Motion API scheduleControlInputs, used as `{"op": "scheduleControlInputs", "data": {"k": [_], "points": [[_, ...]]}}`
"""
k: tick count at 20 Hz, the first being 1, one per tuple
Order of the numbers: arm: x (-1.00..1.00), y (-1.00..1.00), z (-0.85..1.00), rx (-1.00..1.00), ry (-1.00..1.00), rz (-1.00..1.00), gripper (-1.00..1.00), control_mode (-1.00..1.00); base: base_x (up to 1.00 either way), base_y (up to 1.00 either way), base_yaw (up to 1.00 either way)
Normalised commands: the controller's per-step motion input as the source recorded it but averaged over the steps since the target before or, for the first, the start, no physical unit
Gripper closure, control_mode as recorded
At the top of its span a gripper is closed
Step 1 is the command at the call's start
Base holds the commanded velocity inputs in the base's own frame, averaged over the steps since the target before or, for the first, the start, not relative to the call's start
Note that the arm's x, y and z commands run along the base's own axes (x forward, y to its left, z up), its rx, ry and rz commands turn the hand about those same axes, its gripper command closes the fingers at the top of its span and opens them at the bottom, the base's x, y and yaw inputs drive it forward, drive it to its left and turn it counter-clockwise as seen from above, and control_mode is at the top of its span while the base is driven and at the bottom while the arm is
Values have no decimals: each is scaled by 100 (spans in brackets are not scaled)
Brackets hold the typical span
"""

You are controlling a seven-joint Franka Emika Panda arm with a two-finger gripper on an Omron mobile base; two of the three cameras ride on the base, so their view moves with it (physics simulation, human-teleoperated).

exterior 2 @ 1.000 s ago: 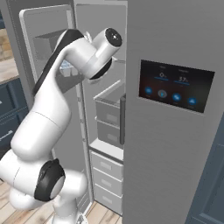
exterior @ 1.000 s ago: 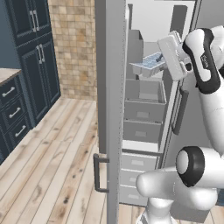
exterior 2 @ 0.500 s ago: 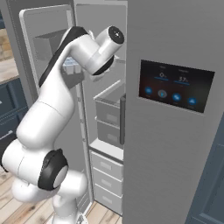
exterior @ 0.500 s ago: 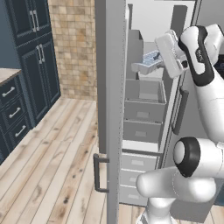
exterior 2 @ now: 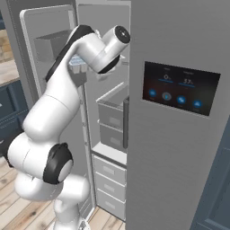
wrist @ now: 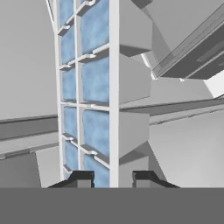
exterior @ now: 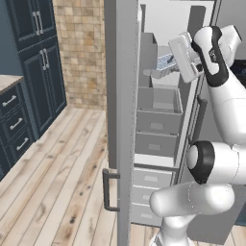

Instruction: The ice cube tray has been filled with water. Take the tray and place it in the freezer to make ice. Close the freezer door after placing the tray.

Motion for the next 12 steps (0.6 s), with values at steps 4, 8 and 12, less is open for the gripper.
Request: {"op": "scheduleControlInputs", "data": {"k": [4, 8, 12], "points": [[32, -9, 0, 0, 0, -1, 100, -100, 0, 0, 0], [36, -3, 0, 0, 0, -2, 100, -100, 0, 0, 0], [25, 0, 0, -5, 0, -8, 100, -100, 0, 0, 0]]}}
